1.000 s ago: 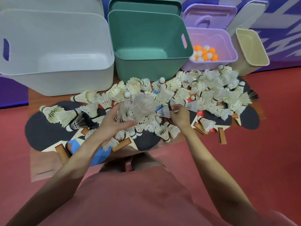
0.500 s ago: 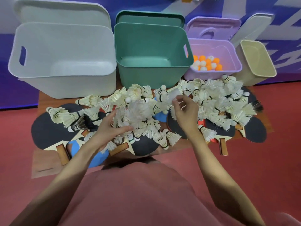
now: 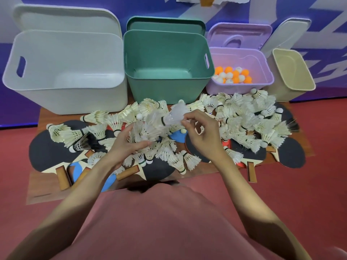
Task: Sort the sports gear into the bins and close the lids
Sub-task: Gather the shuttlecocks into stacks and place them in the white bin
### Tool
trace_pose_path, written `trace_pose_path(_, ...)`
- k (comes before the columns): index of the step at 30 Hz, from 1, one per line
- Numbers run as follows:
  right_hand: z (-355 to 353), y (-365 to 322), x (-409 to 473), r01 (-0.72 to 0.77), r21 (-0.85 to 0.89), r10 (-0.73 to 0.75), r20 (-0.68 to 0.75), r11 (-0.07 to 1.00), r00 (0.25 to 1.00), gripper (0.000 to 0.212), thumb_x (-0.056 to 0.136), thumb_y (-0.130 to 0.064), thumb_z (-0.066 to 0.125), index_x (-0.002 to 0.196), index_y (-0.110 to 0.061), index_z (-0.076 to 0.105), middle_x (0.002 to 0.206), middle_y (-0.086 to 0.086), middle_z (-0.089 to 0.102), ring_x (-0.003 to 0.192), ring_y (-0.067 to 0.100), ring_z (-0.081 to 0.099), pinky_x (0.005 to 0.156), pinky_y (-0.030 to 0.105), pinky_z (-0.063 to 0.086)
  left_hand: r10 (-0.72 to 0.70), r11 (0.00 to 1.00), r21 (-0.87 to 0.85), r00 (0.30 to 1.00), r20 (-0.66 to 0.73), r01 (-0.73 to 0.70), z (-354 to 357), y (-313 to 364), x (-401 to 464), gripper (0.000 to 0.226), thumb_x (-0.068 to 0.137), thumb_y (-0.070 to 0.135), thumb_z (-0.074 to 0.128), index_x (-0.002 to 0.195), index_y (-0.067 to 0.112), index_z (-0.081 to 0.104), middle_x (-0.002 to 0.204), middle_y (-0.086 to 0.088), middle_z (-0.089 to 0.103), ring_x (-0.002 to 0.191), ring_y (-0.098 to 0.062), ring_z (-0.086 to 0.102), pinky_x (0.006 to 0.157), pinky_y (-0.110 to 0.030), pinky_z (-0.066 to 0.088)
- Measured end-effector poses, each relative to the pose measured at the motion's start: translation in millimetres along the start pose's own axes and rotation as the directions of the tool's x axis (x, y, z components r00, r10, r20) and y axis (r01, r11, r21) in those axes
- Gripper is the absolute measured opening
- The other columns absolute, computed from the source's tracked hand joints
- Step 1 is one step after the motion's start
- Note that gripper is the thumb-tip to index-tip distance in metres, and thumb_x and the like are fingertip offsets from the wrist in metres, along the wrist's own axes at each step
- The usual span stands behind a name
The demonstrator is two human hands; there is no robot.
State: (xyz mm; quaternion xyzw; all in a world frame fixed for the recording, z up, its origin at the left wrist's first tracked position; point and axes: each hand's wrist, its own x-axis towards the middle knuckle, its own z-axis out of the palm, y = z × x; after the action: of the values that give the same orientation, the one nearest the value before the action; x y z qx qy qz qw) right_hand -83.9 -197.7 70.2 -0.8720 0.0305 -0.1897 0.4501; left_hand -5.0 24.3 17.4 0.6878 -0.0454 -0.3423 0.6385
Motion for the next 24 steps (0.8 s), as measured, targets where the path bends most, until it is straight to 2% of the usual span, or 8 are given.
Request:
trace_pose_path(3, -1, 4, -1, 0.008, -0.011, -0.008, 0.040, 1.000, 0.999, 0.002, 0.087, -0.006, 0.064, 0.086, -0.006, 0.066, 0.078, 0.000, 0.061, 0.063, 0.011, 0.052, 0.065, 0.015, 0.036, 0.008, 1.000, -0.017, 1.000, 0.003, -0.008, 6, 1, 2, 0.082, 0.055, 0.033, 0.088, 0.129, 0.026, 0.054, 0.119, 0.002, 0.067, 0.108, -0.020, 0.065, 0.097, -0.051, 0.048)
trace_pose_path(6, 2, 9, -1, 0.014, -0.029, -0.011, 0.079, 0.999, 0.997, 0.004, 0.087, -0.009, 0.064, 0.087, -0.007, 0.068, 0.075, 0.000, 0.061, 0.065, 0.010, 0.051, 0.065, 0.018, 0.037, 0.008, 1.000, -0.020, 0.999, 0.038, -0.007, 15, 2, 3, 0.060, 0.066, 0.010, 0.084, 0.117, 0.027, 0.059, 0.108, 0.005, 0.072, 0.104, -0.019, 0.067, 0.089, -0.033, 0.054)
trace_pose_path(8, 3, 11, 0, -0.007, -0.007, 0.007, 0.068, 1.000, 0.998, 0.006, 0.088, -0.010, 0.063, 0.089, -0.008, 0.069, 0.076, -0.004, 0.060, 0.067, 0.012, 0.051, 0.063, 0.023, 0.040, 0.010, 0.999, -0.038, 0.999, 0.046, -0.008, 20, 3, 3, 0.055, 0.072, -0.001, 0.076, 0.115, 0.027, 0.058, 0.104, 0.007, 0.073, 0.102, -0.016, 0.067, 0.083, -0.022, 0.055)
trace_pose_path(13, 2, 6, -3, -0.058, 0.101, 0.056, 0.015, 0.993, 0.998, 0.016, 0.089, -0.012, 0.063, 0.104, -0.011, 0.067, 0.090, 0.002, 0.065, 0.076, 0.013, 0.056, 0.060, 0.026, 0.046, -0.008, 0.989, -0.145, 1.000, 0.024, 0.011, 23, 3, 5, 0.065, 0.071, -0.001, 0.076, 0.128, 0.017, 0.053, 0.114, -0.004, 0.070, 0.109, -0.020, 0.065, 0.096, -0.032, 0.049)
trace_pose_path(15, -2, 9, -6, -0.113, 0.167, 0.130, -0.094, 0.979, 0.987, 0.017, 0.092, -0.012, 0.059, 0.108, -0.013, 0.065, 0.097, 0.001, 0.064, 0.081, 0.011, 0.058, 0.063, 0.024, 0.046, -0.011, 0.985, -0.172, 0.999, 0.035, 0.017, 25, 2, 6, 0.072, 0.065, 0.003, 0.082, 0.129, 0.018, 0.052, 0.115, -0.005, 0.069, 0.111, -0.021, 0.064, 0.096, -0.031, 0.049)
trace_pose_path(19, -10, 65, -17, -0.310, 0.023, 0.304, -0.279, 0.950, 0.911, 0.021, 0.093, -0.009, 0.053, 0.112, -0.009, 0.061, 0.109, 0.002, 0.059, 0.087, 0.009, 0.057, 0.071, 0.017, 0.044, -0.010, 0.985, -0.173, 0.999, 0.051, 0.019, 30, 2, 6, 0.093, 0.046, 0.030, 0.094, 0.128, 0.015, 0.054, 0.116, -0.008, 0.068, 0.110, -0.025, 0.064, 0.098, -0.038, 0.049)
trace_pose_path(22, -16, 123, -30, -0.621, -0.154, 0.574, -0.262, 0.768, 0.775, 0.039, 0.088, -0.004, 0.052, 0.127, 0.000, 0.049, 0.124, 0.017, 0.048, 0.099, 0.025, 0.057, 0.084, 0.033, 0.048, -0.007, 0.985, -0.170, 0.998, 0.063, 0.018, 38, 2, 6, 0.094, 0.044, 0.032, 0.094, 0.127, 0.015, 0.055, 0.117, -0.009, 0.068, 0.111, -0.025, 0.064, 0.099, -0.039, 0.047)
trace_pose_path(24, -20, 149, -39, -0.706, -0.218, 0.667, -0.232, 0.674, 0.708, 0.041, 0.088, -0.003, 0.050, 0.128, 0.003, 0.047, 0.123, 0.021, 0.050, 0.109, 0.034, 0.053, 0.088, 0.035, 0.044, -0.003, 0.986, -0.164, 0.998, 0.070, 0.015, 43, 2, 7, 0.086, 0.048, 0.025, 0.091, 0.126, 0.015, 0.055, 0.117, -0.008, 0.068, 0.111, -0.024, 0.063, 0.100, -0.039, 0.046)
